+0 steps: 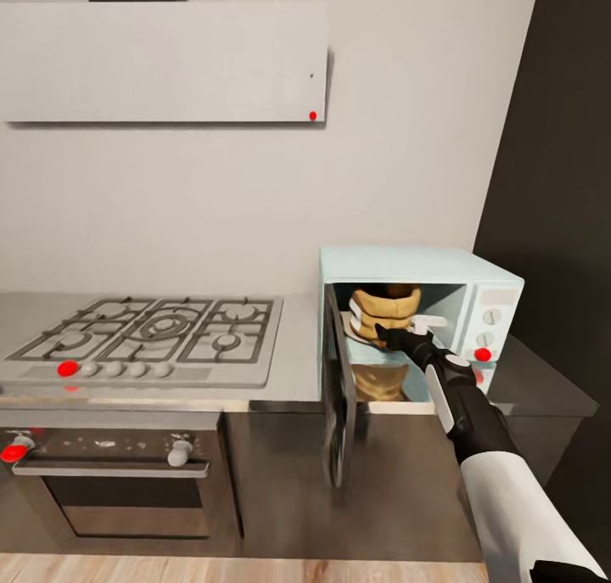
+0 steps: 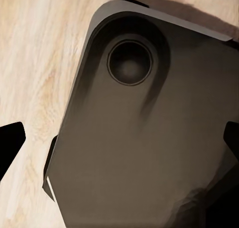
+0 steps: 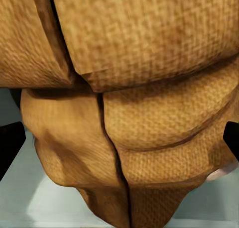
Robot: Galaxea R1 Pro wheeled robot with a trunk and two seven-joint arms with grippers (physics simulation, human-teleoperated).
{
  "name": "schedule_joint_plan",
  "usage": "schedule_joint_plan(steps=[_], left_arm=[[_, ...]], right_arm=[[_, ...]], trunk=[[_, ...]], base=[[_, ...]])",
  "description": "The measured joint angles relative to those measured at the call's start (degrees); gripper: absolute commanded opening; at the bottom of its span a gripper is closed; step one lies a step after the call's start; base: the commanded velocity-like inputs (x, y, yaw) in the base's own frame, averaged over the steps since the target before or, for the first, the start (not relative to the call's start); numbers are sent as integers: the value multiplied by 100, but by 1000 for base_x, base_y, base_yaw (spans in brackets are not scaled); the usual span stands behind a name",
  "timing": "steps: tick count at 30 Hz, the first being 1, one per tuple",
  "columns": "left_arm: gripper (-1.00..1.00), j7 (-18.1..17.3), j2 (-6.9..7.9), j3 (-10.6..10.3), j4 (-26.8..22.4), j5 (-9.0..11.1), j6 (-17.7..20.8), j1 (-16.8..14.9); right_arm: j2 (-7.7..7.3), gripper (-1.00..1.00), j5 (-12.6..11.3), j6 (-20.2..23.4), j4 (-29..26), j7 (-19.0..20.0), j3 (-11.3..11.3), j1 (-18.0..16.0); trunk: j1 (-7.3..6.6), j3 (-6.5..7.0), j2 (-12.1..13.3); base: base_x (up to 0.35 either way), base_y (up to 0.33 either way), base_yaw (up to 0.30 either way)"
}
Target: In the kitchen, take the popcorn bag from the countertop, put it into the microwave, and heat it until the popcorn is cooked so the cooked popcorn ends up inside the bag.
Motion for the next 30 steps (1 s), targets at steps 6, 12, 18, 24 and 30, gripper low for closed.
schedule_joint_plan(steps=[6, 12, 18, 24, 30], left_arm=[[100, -1, -14, 10, -1, 1, -8, 0], [100, -2, -18, 18, -2, 4, -5, 0], [100, 14, -31, 21, -2, 3, -10, 0], [100, 50, -43, 21, -2, 3, -10, 0], [100, 56, -42, 5, -14, 9, -10, 0]], right_arm=[[-14, 100, 8, 11, -6, 4, -3, 0], [-21, 100, 4, 30, -9, 11, -7, 0], [-190, 100, 26, 649, -446, 419, -27, 11], [-978, 100, 43, 2875, -2276, 1068, -55, 510], [-1416, 100, 32, 3904, -2294, 1081, -58, 1111]], trunk=[[4, 0, 1], [5, 0, 1], [4, 0, 0], [4, 0, 1], [5, 0, 1]], base=[[-129, 0, 0], [-340, 0, 0], [-344, 0, 0], [-345, 0, 0], [-341, 0, 0]])
